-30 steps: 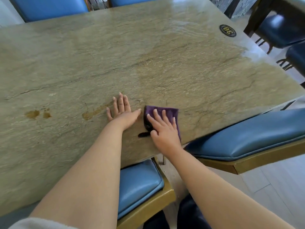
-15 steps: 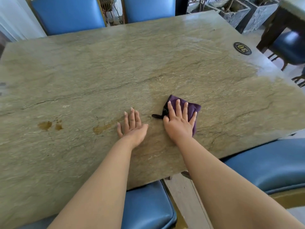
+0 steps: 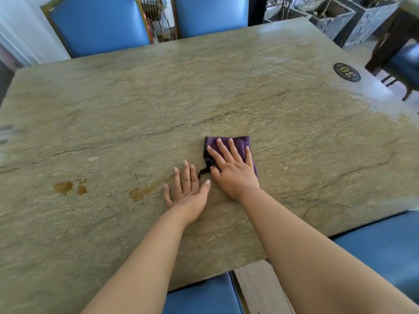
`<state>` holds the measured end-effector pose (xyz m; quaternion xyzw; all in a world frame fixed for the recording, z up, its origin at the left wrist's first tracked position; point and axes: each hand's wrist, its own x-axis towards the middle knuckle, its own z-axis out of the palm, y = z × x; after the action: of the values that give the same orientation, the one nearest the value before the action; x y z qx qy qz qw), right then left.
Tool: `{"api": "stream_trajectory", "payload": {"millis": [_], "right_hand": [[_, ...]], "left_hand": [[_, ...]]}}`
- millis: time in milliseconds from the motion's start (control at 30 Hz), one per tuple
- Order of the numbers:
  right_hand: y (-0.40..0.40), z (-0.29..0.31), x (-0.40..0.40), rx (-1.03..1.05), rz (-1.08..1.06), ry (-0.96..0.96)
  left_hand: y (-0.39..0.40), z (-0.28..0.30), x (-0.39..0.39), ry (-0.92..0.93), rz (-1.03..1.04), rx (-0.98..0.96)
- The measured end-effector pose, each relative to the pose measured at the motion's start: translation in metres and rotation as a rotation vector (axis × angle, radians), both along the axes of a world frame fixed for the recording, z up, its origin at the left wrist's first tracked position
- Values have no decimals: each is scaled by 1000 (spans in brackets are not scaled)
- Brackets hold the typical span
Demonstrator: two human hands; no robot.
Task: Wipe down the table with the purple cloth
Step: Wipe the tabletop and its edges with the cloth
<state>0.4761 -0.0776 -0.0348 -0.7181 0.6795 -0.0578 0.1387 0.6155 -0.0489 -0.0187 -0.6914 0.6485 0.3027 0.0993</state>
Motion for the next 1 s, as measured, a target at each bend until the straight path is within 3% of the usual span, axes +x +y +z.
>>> {"api": "stream_trajectory", "payload": {"millis": [267, 367, 467, 567, 633, 733, 833, 933, 1000], "right_hand": [[-36, 4, 13, 27, -77, -11], [-24, 12, 11, 35, -109, -196], [3, 15, 9, -111, -290, -385], [30, 7, 5, -151, -509, -281], [37, 0, 4, -139, -563, -210], [33, -6, 6, -169, -599, -205], [29, -8, 7, -147, -634, -180], [27, -10, 6, -110, -610, -106], [27, -12, 7, -93, -604, -84]], "left_hand": [[-3, -1, 3, 25, -77, 16], [-1, 0, 3, 27, -82, 13], [-1, 3, 4, 59, -55, -4], [11, 6, 5, 202, 108, -154], [11, 10, 3, 304, 212, -351], [-25, 13, -15, 404, -96, -667], [-74, 10, -47, 431, -433, -440], [-107, -6, -67, 130, -551, -389], [-125, -11, -66, 8, -510, -399]]}}
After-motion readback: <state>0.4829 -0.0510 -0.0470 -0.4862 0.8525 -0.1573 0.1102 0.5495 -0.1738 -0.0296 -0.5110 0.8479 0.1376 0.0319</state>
